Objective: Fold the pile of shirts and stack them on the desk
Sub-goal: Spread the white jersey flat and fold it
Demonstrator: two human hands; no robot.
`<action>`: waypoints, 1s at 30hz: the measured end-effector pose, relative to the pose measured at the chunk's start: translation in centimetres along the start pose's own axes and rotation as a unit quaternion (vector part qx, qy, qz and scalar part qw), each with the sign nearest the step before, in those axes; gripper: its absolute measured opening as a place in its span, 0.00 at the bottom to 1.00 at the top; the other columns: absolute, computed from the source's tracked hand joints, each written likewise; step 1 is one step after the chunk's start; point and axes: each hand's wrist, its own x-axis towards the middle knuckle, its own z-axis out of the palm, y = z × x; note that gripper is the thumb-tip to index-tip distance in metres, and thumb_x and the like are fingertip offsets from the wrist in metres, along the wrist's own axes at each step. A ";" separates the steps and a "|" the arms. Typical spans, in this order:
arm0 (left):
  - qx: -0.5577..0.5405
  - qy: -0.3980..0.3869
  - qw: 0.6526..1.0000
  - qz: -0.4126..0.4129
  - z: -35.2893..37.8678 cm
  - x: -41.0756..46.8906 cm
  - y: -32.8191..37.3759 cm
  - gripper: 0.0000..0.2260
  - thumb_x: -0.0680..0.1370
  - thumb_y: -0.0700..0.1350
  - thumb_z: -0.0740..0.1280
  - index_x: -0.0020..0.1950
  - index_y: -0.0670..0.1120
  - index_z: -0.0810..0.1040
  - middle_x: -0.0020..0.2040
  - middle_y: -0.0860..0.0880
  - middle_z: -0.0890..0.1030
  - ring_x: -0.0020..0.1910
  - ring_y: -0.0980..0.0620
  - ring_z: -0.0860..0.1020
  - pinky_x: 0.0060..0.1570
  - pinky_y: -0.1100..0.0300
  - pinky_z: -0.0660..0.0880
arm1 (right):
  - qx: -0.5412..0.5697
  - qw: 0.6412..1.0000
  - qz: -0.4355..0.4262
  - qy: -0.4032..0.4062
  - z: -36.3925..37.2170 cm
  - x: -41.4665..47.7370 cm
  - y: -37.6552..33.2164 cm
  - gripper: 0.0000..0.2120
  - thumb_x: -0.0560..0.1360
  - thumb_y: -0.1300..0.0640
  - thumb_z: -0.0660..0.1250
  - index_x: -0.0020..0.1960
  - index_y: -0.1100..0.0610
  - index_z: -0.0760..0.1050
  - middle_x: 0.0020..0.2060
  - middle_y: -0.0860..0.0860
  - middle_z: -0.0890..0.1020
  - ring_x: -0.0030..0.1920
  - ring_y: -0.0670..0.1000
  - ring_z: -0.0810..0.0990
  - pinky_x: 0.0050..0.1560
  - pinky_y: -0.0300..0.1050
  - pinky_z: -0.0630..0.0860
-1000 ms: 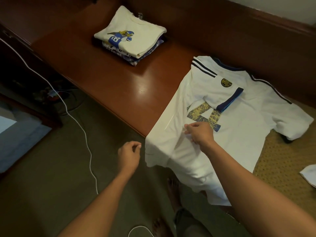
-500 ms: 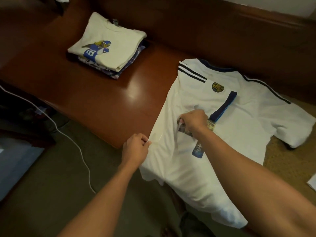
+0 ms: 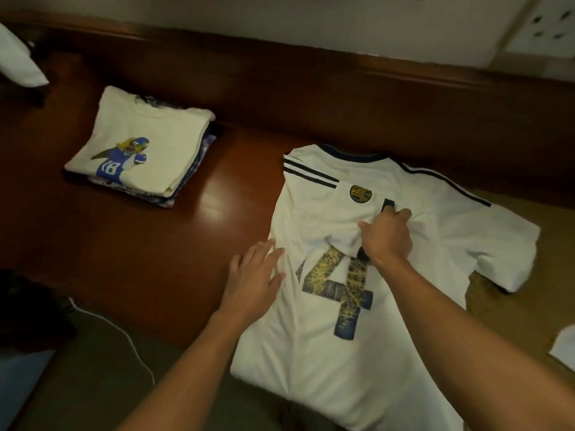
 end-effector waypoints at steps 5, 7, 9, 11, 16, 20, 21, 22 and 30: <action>0.020 -0.014 0.999 0.026 -1.0 4.3 -0.5 0.19 0.84 0.54 0.58 0.76 0.58 0.67 0.80 0.54 0.60 0.78 0.50 0.57 0.72 0.43 0.56 | 0.015 0.999 -0.031 0.024 -1.5 3.0 -0.2 0.13 0.81 0.51 0.67 0.61 0.58 0.78 0.58 0.58 0.75 0.54 0.61 0.79 0.46 0.51 0.74; 0.032 -0.023 0.999 0.032 -1.7 6.4 -1.1 0.18 0.84 0.55 0.59 0.74 0.60 0.69 0.80 0.52 0.60 0.78 0.49 0.57 0.73 0.42 0.56 | 0.071 0.995 -0.007 0.069 -2.3 3.7 0.0 0.11 0.80 0.50 0.67 0.59 0.54 0.77 0.58 0.57 0.76 0.52 0.59 0.78 0.44 0.48 0.71; 0.016 -0.026 0.999 0.030 -2.5 9.0 -1.6 0.14 0.83 0.56 0.60 0.69 0.60 0.74 0.80 0.51 0.61 0.78 0.48 0.58 0.73 0.42 0.56 | 0.098 0.992 0.025 0.070 -2.5 4.2 0.4 0.14 0.79 0.49 0.69 0.62 0.52 0.75 0.58 0.57 0.77 0.54 0.59 0.78 0.46 0.50 0.74; -0.029 -0.011 0.999 0.029 -3.1 12.2 -2.0 0.10 0.83 0.53 0.62 0.63 0.58 0.77 0.78 0.52 0.65 0.76 0.48 0.62 0.73 0.42 0.58 | 0.099 0.992 0.073 0.024 -2.3 4.5 0.6 0.23 0.77 0.46 0.70 0.68 0.55 0.71 0.60 0.58 0.78 0.58 0.61 0.79 0.51 0.54 0.78; -0.203 0.032 0.977 0.062 -5.3 20.5 -2.6 0.22 0.81 0.43 0.68 0.73 0.55 0.70 0.67 0.49 0.69 0.58 0.51 0.77 0.65 0.54 0.74 | 0.110 0.985 0.127 -0.038 -1.1 4.3 0.3 0.22 0.75 0.48 0.74 0.62 0.62 0.76 0.57 0.59 0.81 0.55 0.60 0.80 0.48 0.48 0.75; -0.116 -0.064 0.987 0.093 -7.0 25.9 -2.4 0.15 0.81 0.47 0.69 0.68 0.50 0.77 0.60 0.47 0.70 0.53 0.50 0.74 0.58 0.60 0.71 | 0.133 0.985 0.097 -0.043 -1.3 4.0 0.2 0.10 0.77 0.51 0.73 0.48 0.59 0.79 0.46 0.57 0.83 0.43 0.54 0.78 0.42 0.45 0.72; -0.092 -0.079 0.986 0.110 -7.2 26.9 -2.4 0.11 0.81 0.48 0.69 0.63 0.49 0.80 0.57 0.47 0.73 0.52 0.49 0.76 0.54 0.59 0.71 | 0.147 0.983 0.097 -0.046 -1.7 4.0 0.2 0.10 0.77 0.52 0.72 0.47 0.59 0.80 0.43 0.55 0.83 0.43 0.54 0.79 0.41 0.45 0.72; -0.083 -0.079 0.986 0.121 -7.6 27.7 -2.4 0.08 0.81 0.49 0.69 0.58 0.49 0.81 0.53 0.47 0.77 0.49 0.48 0.78 0.49 0.59 0.71 | 0.165 0.980 0.103 -0.044 -2.1 3.9 0.4 0.10 0.77 0.51 0.73 0.46 0.58 0.80 0.40 0.54 0.83 0.43 0.55 0.80 0.39 0.45 0.72; -0.192 0.008 0.974 0.117 -9.2 28.9 -1.0 0.06 0.77 0.48 0.74 0.50 0.49 0.80 0.37 0.51 0.81 0.33 0.55 0.80 0.34 0.66 0.73 | 0.112 0.985 0.133 0.022 -2.8 3.2 2.6 0.17 0.76 0.51 0.73 0.32 0.56 0.74 0.31 0.54 0.79 0.32 0.50 0.75 0.30 0.43 0.65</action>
